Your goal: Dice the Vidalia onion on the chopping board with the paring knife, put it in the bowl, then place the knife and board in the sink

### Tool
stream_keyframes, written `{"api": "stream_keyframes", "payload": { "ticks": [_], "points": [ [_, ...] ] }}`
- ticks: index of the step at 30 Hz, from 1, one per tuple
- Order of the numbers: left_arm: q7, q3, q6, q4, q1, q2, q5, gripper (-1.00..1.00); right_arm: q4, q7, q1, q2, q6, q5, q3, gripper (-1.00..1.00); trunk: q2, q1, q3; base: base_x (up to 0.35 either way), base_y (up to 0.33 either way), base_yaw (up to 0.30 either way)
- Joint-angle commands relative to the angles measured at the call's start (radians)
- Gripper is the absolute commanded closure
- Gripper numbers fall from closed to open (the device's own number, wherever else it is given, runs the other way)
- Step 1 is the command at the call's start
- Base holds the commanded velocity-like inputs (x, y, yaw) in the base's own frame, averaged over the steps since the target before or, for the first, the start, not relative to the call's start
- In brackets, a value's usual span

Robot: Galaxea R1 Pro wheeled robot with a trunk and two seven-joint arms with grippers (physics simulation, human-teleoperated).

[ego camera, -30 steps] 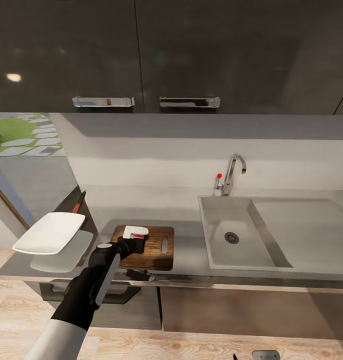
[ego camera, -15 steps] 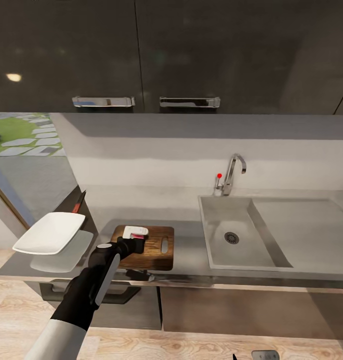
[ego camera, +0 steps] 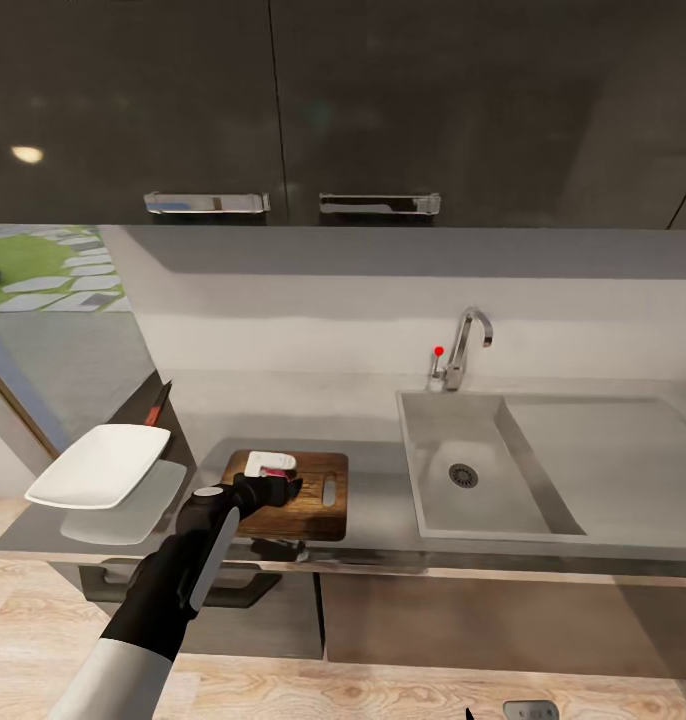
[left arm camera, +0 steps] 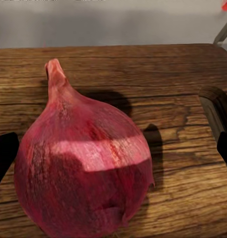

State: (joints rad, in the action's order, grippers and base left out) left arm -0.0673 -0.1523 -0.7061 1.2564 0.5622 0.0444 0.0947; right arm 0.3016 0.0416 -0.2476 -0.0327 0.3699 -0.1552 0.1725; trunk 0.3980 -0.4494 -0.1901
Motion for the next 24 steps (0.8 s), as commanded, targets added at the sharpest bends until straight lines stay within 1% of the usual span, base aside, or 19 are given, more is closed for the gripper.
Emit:
{"api": "stream_keyframes", "payload": {
  "ticks": [1, 5, 8, 24],
  "points": [
    [0.003, 0.000, -0.006, 0.001, 0.001, 0.000, 0.010, -1.00, -0.001, 0.004, -0.001, 0.001, 0.004, -0.009, 0.009, -1.00, 0.002, -0.001, -0.002, 0.000, 0.000, 0.000],
    [0.003, 0.000, -0.006, 0.001, 0.001, 0.000, 0.010, -1.00, -0.001, 0.004, -0.001, 0.001, 0.004, -0.009, 0.009, -1.00, 0.002, -0.001, -0.002, -0.003, 0.000, 0.000],
    [0.003, 0.000, -0.006, 0.003, 0.001, 0.000, 0.010, -1.00, -0.001, 0.004, -0.001, 0.001, 0.004, -0.009, 0.008, -1.00, 0.002, -0.001, -0.002, -0.132, 0.000, 0.000],
    [0.003, 0.000, -0.007, 0.002, 0.001, 0.000, 0.010, -1.00, -0.001, 0.004, -0.001, 0.001, 0.004, -0.009, 0.009, -1.00, 0.002, -0.001, -0.002, -0.323, 0.000, 0.000]
  ]
}}
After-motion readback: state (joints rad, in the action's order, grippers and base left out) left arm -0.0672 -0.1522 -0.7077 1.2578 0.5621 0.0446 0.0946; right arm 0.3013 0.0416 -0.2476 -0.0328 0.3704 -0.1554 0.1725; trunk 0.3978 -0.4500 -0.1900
